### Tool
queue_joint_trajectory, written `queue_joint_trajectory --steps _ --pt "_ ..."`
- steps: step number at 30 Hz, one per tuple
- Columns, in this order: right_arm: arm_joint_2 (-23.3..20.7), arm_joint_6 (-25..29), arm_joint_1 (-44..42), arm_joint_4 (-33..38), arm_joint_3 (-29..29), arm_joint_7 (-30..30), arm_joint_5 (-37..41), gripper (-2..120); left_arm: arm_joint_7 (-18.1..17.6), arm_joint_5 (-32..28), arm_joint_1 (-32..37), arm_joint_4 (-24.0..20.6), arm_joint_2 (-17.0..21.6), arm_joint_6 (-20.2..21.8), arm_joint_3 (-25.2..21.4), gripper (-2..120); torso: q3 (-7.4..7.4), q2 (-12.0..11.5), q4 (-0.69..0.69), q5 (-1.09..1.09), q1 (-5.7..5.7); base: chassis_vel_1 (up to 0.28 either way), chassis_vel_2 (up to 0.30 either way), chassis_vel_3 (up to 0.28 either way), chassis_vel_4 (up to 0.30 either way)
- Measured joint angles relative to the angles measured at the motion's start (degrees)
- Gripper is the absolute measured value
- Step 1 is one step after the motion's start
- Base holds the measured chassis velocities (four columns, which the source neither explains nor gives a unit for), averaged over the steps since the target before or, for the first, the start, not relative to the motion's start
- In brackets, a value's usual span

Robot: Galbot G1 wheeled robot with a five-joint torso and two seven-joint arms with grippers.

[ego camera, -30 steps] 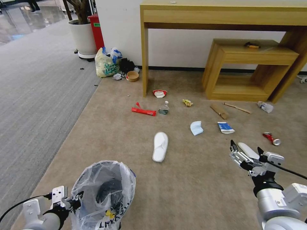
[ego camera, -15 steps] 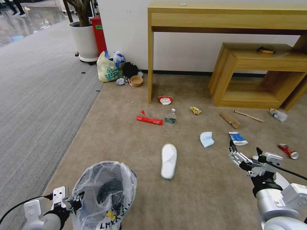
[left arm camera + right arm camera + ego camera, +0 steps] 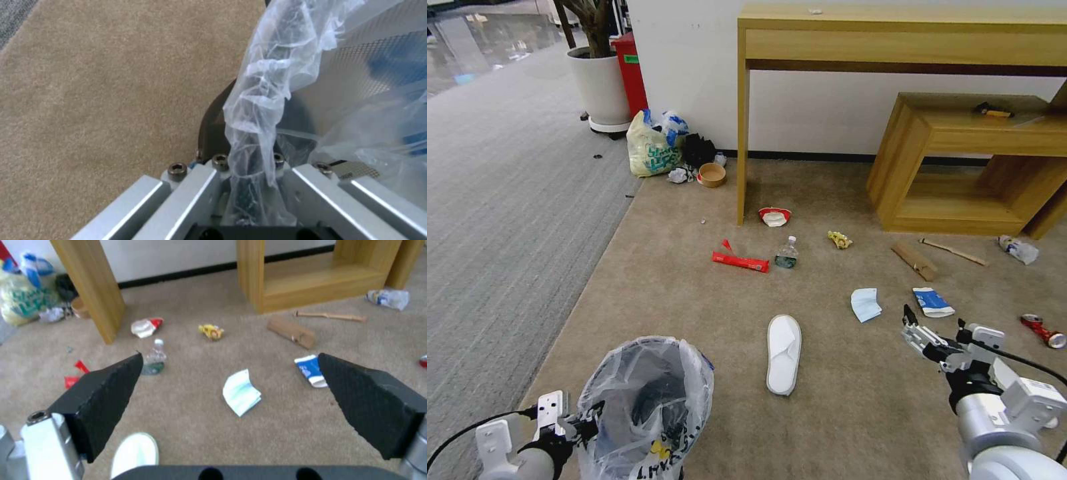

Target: Pick up the trash bin and place the garbage on the floor into it.

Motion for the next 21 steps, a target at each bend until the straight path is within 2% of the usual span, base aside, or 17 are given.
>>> queue_joint_trajectory --steps 8,11,13,17,19,21 --pt "-3.2 -1.6 5.3 -8.2 -0.9 -0.1 0.7 100 -1.8 -2.4 -4.3 1.9 3.8 0.0 1.6 0 0.01 0.0 -0.02 -0.02 0.00 0.000 0.000 0.000 0.000" --pt "-5.4 -2.1 8.5 -13.5 -2.0 -1.3 1.4 100 -3.0 -4.6 -6.4 2.7 5.2 0.0 1.8 0 0.01 0.0 0.02 0.00 0.00 0.000 0.000 0.000 0.000" --pt "-6.2 -2.1 9.1 -15.1 -2.6 -1.9 1.5 100 -3.4 -5.4 -6.9 2.9 5.6 0.0 1.9 0 0.01 0.0 -0.02 -0.01 0.01 0.000 0.000 0.000 0.000" --pt "-9.6 -1.8 11.9 -20.6 -5.8 -3.4 2.1 100 -4.3 -6.6 -7.3 3.1 5.6 0.0 1.7 0 0.01 0.0 -0.02 0.01 0.00 0.000 0.000 0.000 0.000" --pt "-12.5 -0.9 15.0 -25.3 -9.9 -4.5 2.2 100 -5.0 -6.6 -7.3 3.4 5.4 0.0 1.6 0 0.01 0.0 0.01 0.01 0.01 0.000 0.000 0.000 0.000" --pt "-13.3 -0.4 16.3 -27.0 -11.5 -4.9 2.2 100 -5.2 -6.6 -7.3 3.5 5.4 0.0 1.5 0 0.01 0.0 0.00 0.01 0.01 0.000 0.000 0.000 0.000"
